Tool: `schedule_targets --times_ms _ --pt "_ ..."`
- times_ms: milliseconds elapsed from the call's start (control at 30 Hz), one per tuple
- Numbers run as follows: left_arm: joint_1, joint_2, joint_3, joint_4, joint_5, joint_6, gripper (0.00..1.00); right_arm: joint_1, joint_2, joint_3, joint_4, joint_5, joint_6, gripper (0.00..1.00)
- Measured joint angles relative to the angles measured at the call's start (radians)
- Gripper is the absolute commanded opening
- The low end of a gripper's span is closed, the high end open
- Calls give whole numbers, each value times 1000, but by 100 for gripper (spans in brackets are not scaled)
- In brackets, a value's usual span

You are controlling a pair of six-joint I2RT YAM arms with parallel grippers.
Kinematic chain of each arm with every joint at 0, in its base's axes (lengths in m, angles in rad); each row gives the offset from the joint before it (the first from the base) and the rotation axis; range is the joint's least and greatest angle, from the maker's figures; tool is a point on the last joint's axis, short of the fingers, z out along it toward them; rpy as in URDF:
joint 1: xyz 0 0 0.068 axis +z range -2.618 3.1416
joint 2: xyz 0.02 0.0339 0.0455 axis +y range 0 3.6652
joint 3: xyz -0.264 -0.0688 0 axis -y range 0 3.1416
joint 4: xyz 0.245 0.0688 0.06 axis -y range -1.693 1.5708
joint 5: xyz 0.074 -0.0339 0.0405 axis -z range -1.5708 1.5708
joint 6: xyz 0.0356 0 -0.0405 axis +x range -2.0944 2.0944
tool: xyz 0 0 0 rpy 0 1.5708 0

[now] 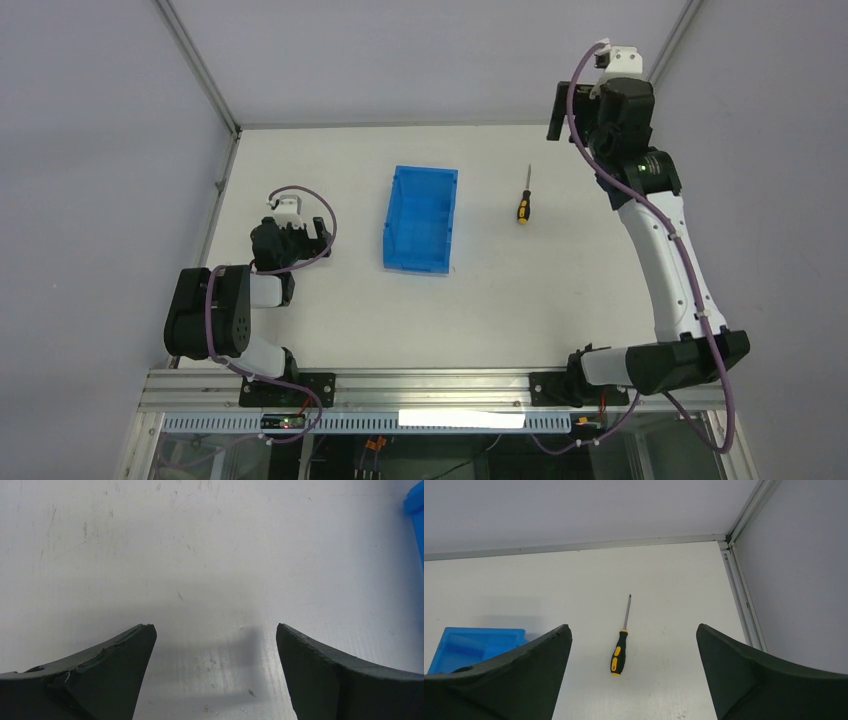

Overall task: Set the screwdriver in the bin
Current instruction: Pick up the screwdriver from the center of the board.

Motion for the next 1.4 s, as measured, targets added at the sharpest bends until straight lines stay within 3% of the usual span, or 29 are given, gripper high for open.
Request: schedule_targets --times_ms 733,1100,1300,1400 --pt "0 0 0 0 0 0 99 -60 543 46 -75 -108 137 99" --pt "0 0 0 0 0 0 99 -71 707 -27 -35 -131 186 97" --pt "0 0 0 0 0 0 99 -72 768 -53 -14 -143 196 89" --pt "0 0 0 0 0 0 99 -71 782 -56 -1 -144 196 81"
